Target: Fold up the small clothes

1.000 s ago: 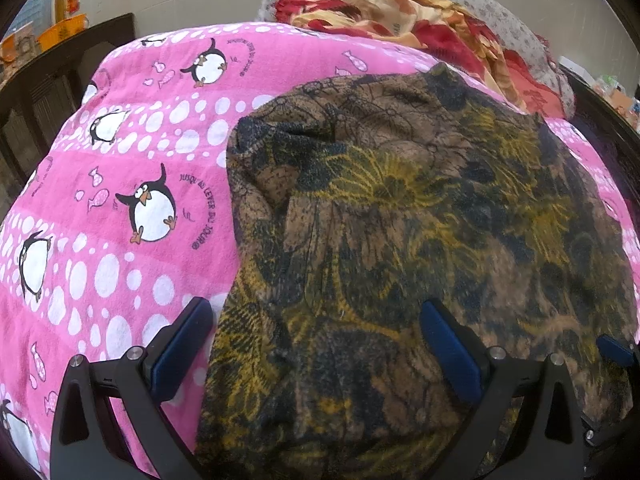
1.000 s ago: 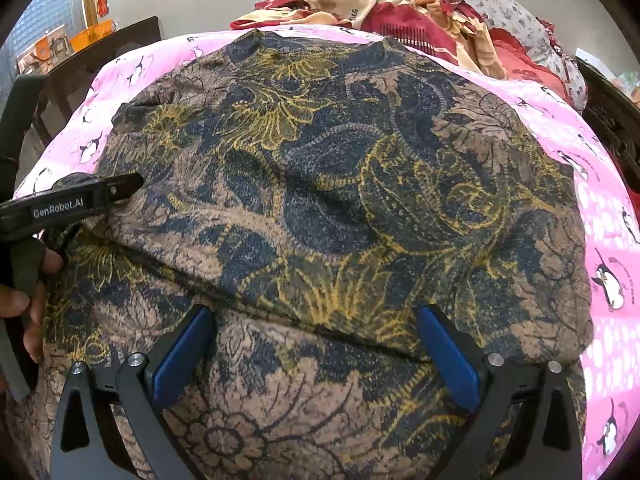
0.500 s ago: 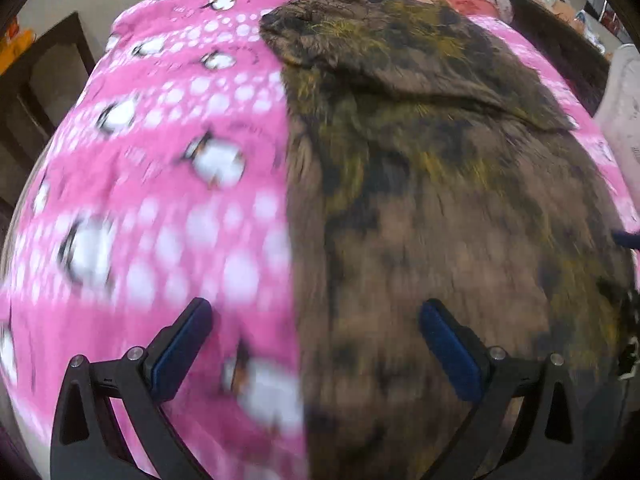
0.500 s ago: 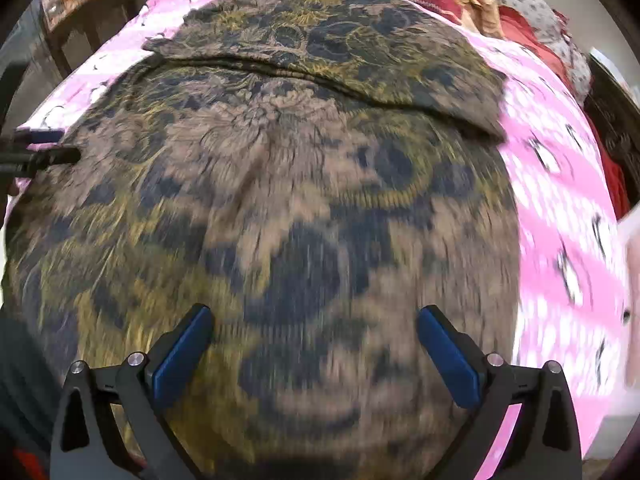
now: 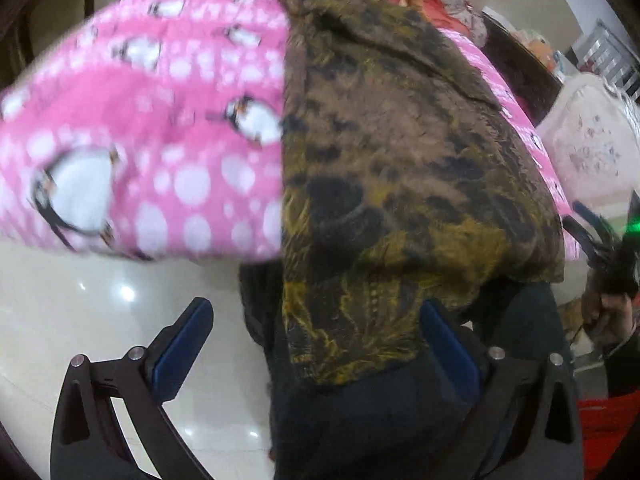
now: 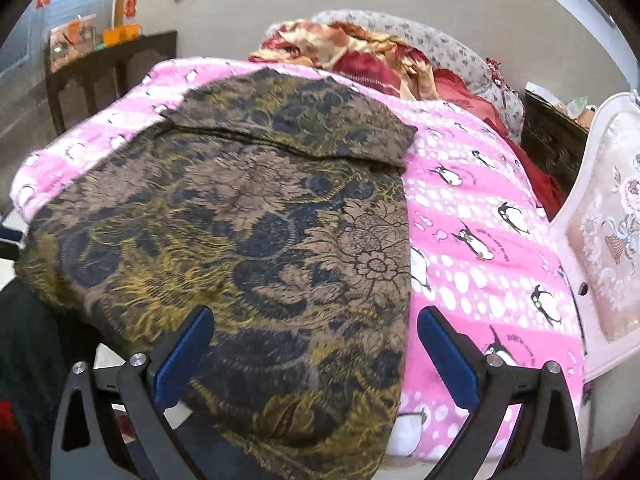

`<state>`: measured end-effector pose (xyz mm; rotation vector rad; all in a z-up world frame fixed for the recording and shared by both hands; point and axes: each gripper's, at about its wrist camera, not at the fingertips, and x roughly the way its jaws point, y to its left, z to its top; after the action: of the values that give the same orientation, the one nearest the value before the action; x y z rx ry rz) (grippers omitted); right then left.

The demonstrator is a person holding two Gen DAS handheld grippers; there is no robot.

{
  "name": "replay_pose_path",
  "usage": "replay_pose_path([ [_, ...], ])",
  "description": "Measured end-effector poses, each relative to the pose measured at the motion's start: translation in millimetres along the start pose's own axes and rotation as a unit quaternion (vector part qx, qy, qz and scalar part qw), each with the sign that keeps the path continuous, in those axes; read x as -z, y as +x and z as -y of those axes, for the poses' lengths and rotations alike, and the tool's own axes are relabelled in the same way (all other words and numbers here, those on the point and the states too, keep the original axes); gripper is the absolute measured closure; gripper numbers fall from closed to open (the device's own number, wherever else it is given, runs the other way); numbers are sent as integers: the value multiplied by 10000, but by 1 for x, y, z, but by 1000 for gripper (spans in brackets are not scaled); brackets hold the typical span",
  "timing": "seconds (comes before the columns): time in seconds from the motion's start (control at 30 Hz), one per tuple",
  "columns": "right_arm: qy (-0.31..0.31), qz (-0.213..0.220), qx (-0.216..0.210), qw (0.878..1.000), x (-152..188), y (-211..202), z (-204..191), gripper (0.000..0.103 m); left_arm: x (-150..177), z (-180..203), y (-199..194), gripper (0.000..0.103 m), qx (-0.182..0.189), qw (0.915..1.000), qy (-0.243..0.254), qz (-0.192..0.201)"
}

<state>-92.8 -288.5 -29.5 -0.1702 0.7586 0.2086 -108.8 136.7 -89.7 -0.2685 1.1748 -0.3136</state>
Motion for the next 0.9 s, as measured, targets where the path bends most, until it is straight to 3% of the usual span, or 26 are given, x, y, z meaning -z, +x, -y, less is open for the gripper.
replay_pose_path([
  [0.1, 215, 133, -137, 9996, 1, -12, 10, 1, -4, -12, 11, 15, 414, 9986, -335, -76],
  [0.2, 458, 235, -98, 9986, 7, -23, 20, 1, -9, -18, 14, 33, 863, 9947, -563, -4],
  [0.23, 494, 229, -43, 9985, 10, -27, 23, 1, -9, -20, 17, 52, 1081, 9920, -643, -78],
  [0.27, 516, 207, -9, 9985, 11, -29, 26, 1, -9, -20, 19, 58, 1240, 9897, -701, -135],
  [0.3, 527, 191, 65, 9984, 14, -33, 30, 1, -9, -18, 18, 60, 1184, 9906, -677, -120],
  [0.37, 527, 137, 165, 9984, 19, -39, 35, 1, -8, -11, 13, 75, 1107, 9923, -541, -89],
  [0.43, 557, 67, 194, 9982, 28, -45, 43, 1, -7, -6, 6, 82, 998, 9939, -472, -46],
  [0.53, 750, -133, -109, 9970, 47, -45, 54, 1, -6, 2, -3, 96, 949, 9950, -305, 72],
  [0.73, 1124, -169, -653, 9914, 72, -36, 64, 1, -12, 7, -13, 99, 869, 9958, -122, 251],
  [0.83, 1459, -232, -1227, 9814, 83, -21, 72, 7, -13, 8, -25, 99, 833, 9958, -84, 369],
  [0.9, 1550, -374, -1616, 9739, 88, -11, 73, 34, -14, 7, -30, 99, 835, 9956, -79, 408],
])
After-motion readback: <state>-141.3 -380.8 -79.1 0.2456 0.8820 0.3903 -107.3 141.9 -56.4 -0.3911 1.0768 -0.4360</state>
